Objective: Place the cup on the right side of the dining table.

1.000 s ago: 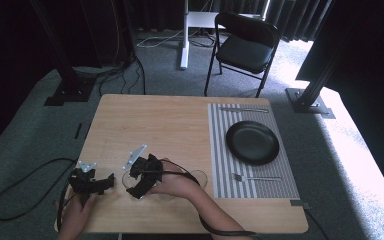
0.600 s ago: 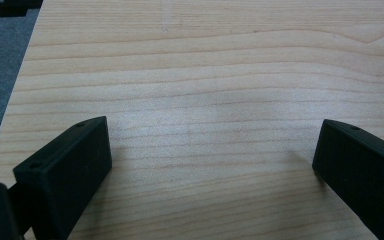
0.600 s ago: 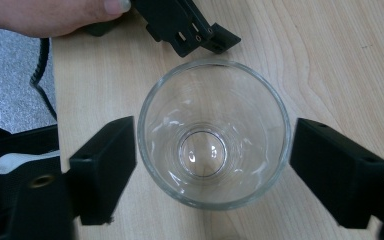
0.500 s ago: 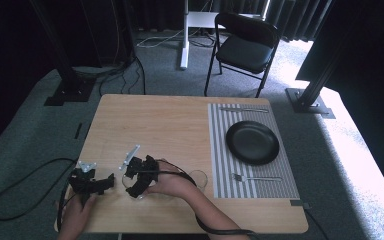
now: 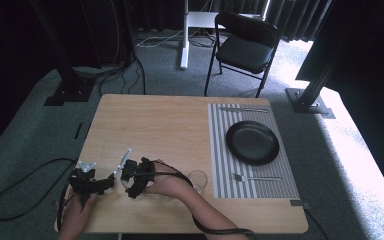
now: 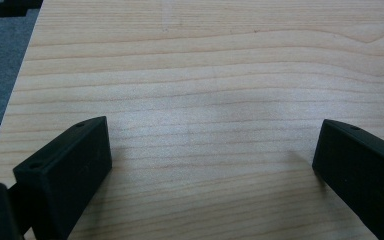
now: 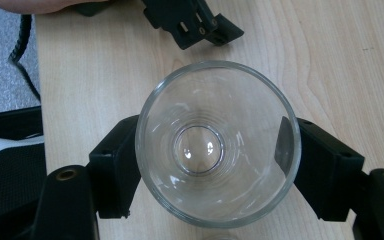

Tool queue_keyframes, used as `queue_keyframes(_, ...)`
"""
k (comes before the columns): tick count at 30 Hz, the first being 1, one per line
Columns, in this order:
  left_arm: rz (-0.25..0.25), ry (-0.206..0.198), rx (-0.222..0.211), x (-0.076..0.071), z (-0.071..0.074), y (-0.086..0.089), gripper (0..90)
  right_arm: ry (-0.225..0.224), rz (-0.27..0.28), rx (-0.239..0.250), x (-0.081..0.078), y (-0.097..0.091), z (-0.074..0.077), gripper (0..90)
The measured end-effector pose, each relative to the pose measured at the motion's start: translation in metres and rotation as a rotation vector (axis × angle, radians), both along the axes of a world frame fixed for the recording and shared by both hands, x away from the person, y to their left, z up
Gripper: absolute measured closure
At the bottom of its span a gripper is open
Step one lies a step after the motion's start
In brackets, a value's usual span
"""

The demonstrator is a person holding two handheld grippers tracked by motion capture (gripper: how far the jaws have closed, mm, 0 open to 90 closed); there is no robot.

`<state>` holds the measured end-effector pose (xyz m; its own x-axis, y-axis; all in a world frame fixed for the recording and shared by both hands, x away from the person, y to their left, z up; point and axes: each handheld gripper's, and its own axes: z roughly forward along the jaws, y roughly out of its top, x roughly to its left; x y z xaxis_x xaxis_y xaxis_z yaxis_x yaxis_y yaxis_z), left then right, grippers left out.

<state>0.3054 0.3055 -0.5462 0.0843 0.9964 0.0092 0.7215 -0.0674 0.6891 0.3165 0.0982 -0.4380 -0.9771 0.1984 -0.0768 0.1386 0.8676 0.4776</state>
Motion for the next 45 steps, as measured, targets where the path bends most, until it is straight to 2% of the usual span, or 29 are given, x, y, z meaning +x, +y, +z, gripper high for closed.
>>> queue_keyframes(6, 0.0, 0.0, 0.0, 0.0, 0.0, 0.0, 2.6, 0.025, -0.016, -0.01, 0.001, 0.001, 0.002, 28.2)
queue_keyframes(10, 0.0, 0.0, 0.001, 0.0, 0.0, 0.0, 2.6, 0.019, -0.042, -0.009, 0.002, 0.0, 0.003, 28.3)
queue_keyframes(11, 0.0, 0.0, 0.0, 0.0, 0.0, 0.0, 2.6, 0.002, -0.052, -0.008, 0.003, -0.002, 0.003, 28.3)
queue_keyframes(21, 0.0, -0.001, 0.0, 0.0, 0.0, 0.0, 2.6, 0.004, -0.104, 0.018, 0.012, -0.01, 0.012, 28.3)
queue_keyframes(25, 0.0, -0.001, 0.0, 0.0, 0.0, 0.0, 2.6, -0.001, -0.127, 0.017, 0.018, -0.017, 0.014, 28.3)
queue_keyframes(31, 0.0, -0.001, 0.0, 0.0, 0.0, 0.0, 2.6, -0.006, -0.203, 0.034, 0.031, -0.034, 0.021, 28.3)
queue_keyframes(35, 0.001, -0.001, 0.0, 0.0, 0.0, 0.0, 2.6, -0.005, -0.232, 0.036, 0.036, -0.042, 0.023, 28.3)
queue_keyframes(40, 0.001, -0.001, 0.0, 0.0, 0.0, 0.0, 2.6, -0.017, -0.269, 0.024, 0.044, -0.056, 0.023, 28.3)
queue_keyframes(45, 0.001, -0.003, 0.0, 0.0, 0.0, 0.0, 2.6, -0.016, -0.333, 0.023, 0.056, -0.077, 0.023, 28.3)
